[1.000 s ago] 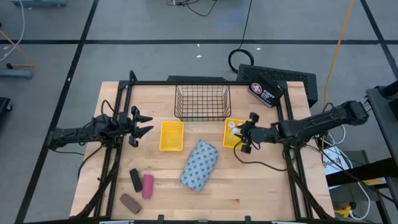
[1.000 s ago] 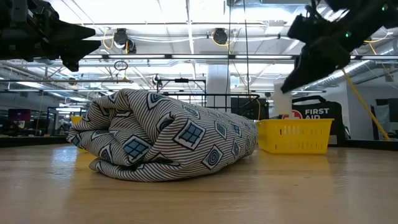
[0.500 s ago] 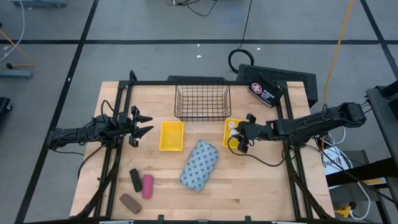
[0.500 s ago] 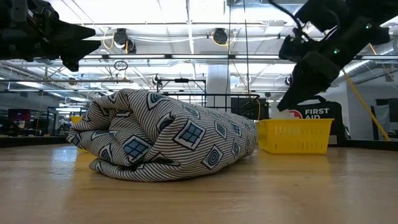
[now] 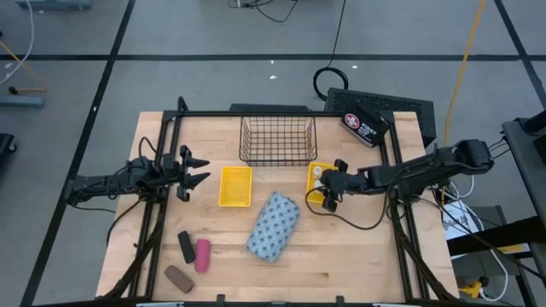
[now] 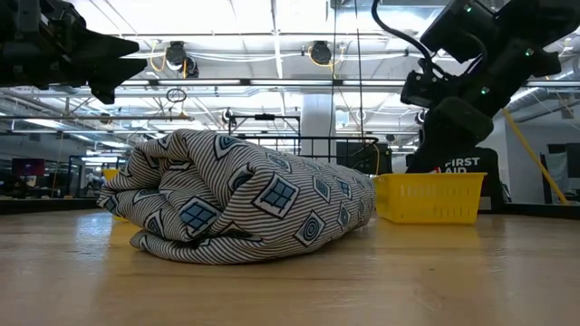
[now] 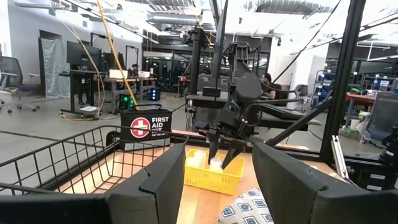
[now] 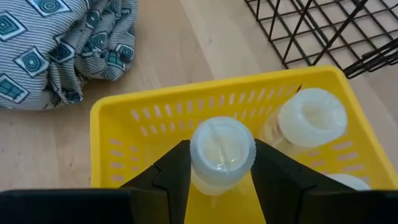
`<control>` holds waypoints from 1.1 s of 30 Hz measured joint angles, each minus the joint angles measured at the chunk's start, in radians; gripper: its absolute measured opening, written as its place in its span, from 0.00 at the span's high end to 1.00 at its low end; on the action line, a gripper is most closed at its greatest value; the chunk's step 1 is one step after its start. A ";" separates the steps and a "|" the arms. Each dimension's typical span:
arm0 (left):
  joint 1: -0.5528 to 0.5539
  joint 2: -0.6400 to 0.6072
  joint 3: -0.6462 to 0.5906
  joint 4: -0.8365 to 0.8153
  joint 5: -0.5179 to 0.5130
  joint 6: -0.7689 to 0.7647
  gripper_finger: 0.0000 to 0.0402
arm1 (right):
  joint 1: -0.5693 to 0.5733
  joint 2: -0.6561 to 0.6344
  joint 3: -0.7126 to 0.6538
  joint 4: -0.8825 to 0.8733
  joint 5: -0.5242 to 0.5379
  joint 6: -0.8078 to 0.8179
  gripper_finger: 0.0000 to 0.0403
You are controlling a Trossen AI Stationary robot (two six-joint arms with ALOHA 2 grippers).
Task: Pick & Place Medicine items
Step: Put the transparent pill bottle into the right yellow basket
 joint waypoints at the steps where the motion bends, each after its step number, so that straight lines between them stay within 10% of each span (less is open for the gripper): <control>1: 0.000 0.000 0.000 0.000 0.000 0.000 0.51 | 0.000 0.006 0.000 0.004 0.001 0.000 0.65; 33: 0.000 0.000 0.000 0.000 0.000 0.000 0.51 | 0.000 -0.002 0.001 0.051 0.000 -0.057 0.55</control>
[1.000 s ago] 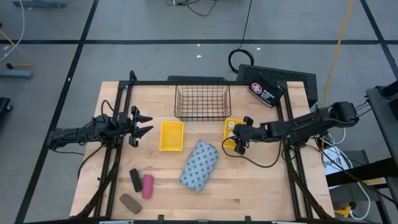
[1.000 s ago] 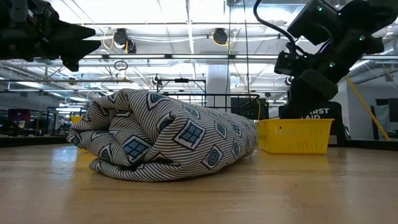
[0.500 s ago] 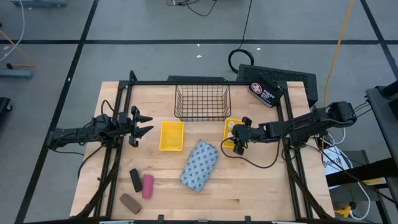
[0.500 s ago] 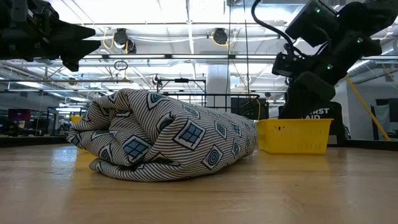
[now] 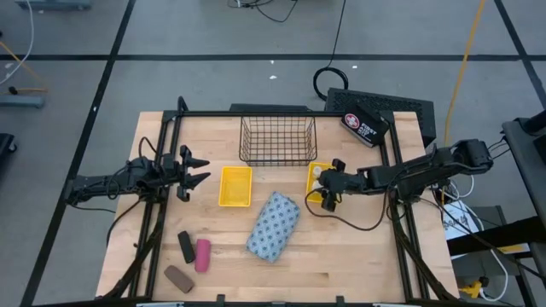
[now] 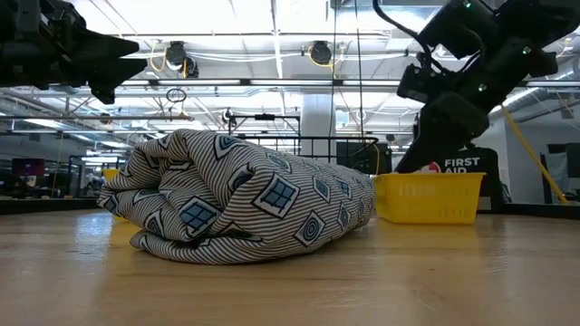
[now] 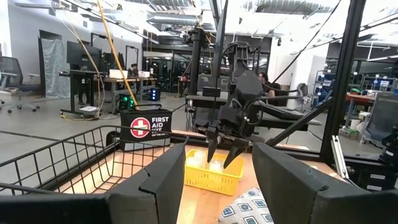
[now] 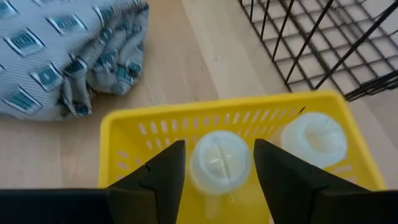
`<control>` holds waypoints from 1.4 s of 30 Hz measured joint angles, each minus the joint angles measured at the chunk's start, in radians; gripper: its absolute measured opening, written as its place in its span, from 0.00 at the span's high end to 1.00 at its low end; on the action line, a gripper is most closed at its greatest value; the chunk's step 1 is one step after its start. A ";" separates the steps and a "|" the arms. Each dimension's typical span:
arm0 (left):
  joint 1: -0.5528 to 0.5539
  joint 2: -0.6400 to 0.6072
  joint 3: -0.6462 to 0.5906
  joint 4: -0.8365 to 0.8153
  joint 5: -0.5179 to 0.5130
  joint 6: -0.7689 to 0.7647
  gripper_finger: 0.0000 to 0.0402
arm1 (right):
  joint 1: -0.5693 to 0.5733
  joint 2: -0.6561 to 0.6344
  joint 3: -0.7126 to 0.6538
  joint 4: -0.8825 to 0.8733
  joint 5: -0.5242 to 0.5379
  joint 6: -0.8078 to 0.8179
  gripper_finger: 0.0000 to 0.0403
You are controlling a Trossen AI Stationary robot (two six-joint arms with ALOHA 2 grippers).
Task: Pick & Place Medicine items
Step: Put the transparent pill bottle into the right yellow basket, then put the blue patient gown into the wire basket
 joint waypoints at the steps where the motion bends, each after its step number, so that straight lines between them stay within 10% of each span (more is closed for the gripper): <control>1: 0.000 0.000 0.000 0.000 0.000 0.000 0.51 | 0.000 -0.007 0.000 0.000 0.000 0.000 0.55; 16: 0.000 0.000 0.000 0.000 0.000 0.000 0.51 | 0.055 -0.106 0.000 0.040 -0.001 0.003 0.55; 32: 0.000 0.000 0.000 0.000 0.000 0.000 0.51 | 0.263 -0.021 0.000 0.542 -0.136 -0.166 0.54; 42: 0.000 0.000 0.000 0.000 0.000 0.000 0.51 | 0.350 0.206 0.172 0.463 -0.171 -0.466 0.30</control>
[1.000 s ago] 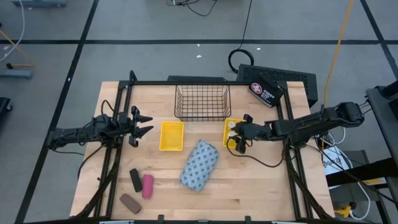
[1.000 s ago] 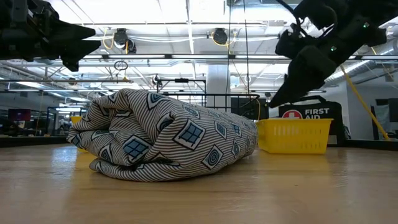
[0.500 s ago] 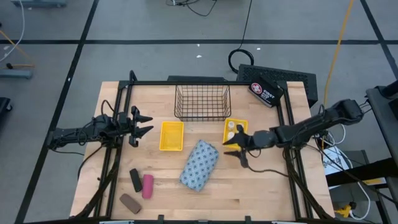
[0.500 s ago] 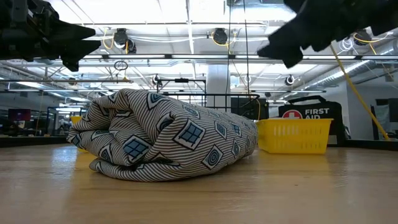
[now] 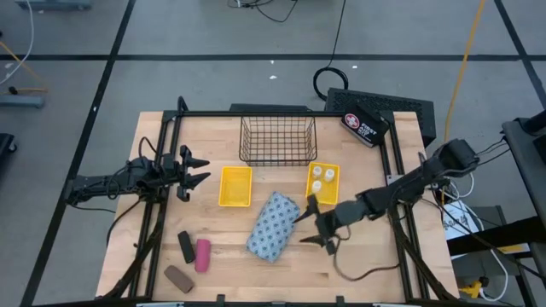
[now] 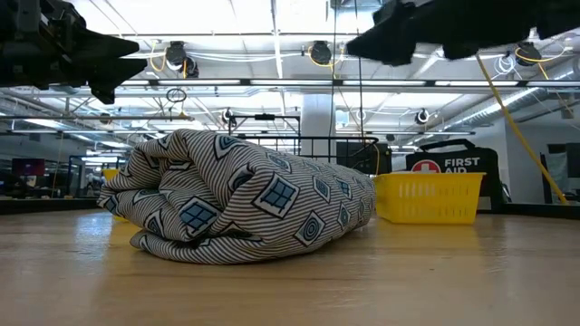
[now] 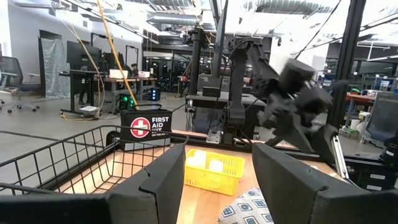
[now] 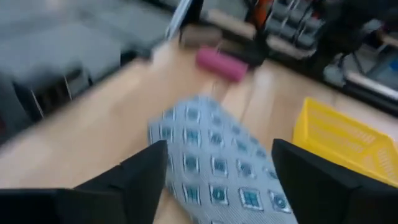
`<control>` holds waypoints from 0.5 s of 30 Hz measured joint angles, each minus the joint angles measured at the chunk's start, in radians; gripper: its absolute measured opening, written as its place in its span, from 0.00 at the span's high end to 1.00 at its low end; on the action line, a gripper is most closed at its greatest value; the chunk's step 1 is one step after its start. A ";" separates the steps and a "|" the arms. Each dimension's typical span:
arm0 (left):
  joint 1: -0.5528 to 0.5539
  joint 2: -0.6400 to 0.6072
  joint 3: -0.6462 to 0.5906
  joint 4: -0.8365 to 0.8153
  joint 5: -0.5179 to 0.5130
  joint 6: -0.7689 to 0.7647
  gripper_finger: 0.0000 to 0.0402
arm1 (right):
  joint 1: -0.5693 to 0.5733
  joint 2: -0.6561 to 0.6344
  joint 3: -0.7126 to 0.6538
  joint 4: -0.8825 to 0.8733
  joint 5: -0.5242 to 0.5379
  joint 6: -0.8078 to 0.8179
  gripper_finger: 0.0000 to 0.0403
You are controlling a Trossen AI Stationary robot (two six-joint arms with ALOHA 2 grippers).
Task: Pick & Place Medicine items
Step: Put the blue patient gown into the wire basket
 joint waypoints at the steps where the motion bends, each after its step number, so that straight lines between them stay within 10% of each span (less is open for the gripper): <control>1: 0.000 0.000 0.000 0.000 0.000 0.000 0.51 | 0.003 0.027 0.034 -0.057 0.015 -0.029 0.28; 15: 0.000 0.000 0.000 0.000 0.000 0.000 0.51 | 0.008 0.343 0.320 -0.410 0.159 -0.425 0.20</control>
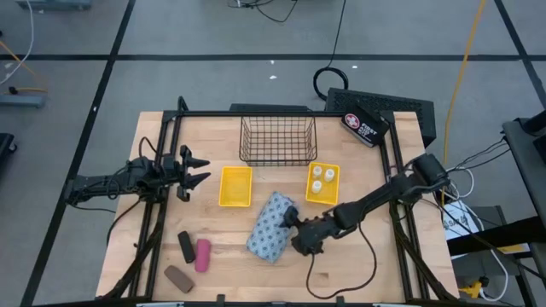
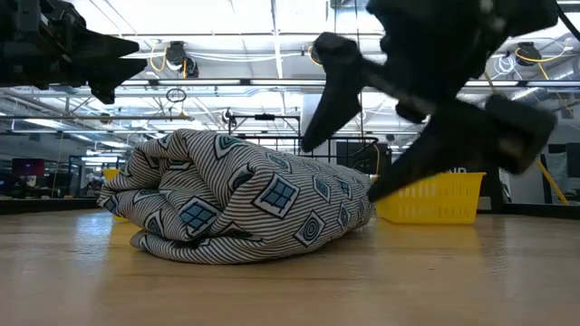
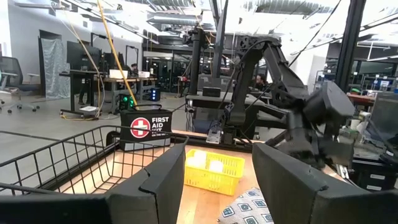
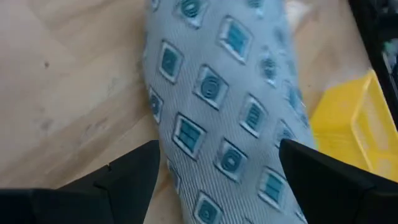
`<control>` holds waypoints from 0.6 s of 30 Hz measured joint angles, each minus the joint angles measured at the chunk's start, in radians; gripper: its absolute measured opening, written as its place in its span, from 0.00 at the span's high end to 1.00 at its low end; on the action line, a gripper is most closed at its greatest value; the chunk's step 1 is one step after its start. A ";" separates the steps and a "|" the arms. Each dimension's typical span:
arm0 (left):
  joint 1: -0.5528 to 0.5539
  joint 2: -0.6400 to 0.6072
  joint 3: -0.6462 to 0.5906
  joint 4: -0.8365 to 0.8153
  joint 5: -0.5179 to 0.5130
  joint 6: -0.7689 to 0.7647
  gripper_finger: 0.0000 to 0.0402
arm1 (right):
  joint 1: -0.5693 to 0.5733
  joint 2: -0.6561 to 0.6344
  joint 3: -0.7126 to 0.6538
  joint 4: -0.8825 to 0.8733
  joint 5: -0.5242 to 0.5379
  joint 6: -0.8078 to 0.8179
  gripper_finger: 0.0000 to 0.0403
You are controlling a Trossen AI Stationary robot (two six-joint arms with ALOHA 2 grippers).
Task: Pick & Place Medicine items
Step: Put the blue patient gown into the wire basket
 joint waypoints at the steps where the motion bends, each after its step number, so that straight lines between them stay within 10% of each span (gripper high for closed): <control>1: 0.000 0.000 0.000 0.000 0.000 0.000 0.51 | 0.001 0.014 0.001 0.005 0.015 -0.022 0.20; 11: 0.000 0.000 0.000 0.000 0.000 0.000 0.51 | -0.024 0.094 0.001 0.076 0.213 -0.135 0.21; 18: 0.000 0.000 0.000 0.000 0.000 0.000 0.51 | -0.076 0.090 -0.019 0.082 0.100 -0.031 0.26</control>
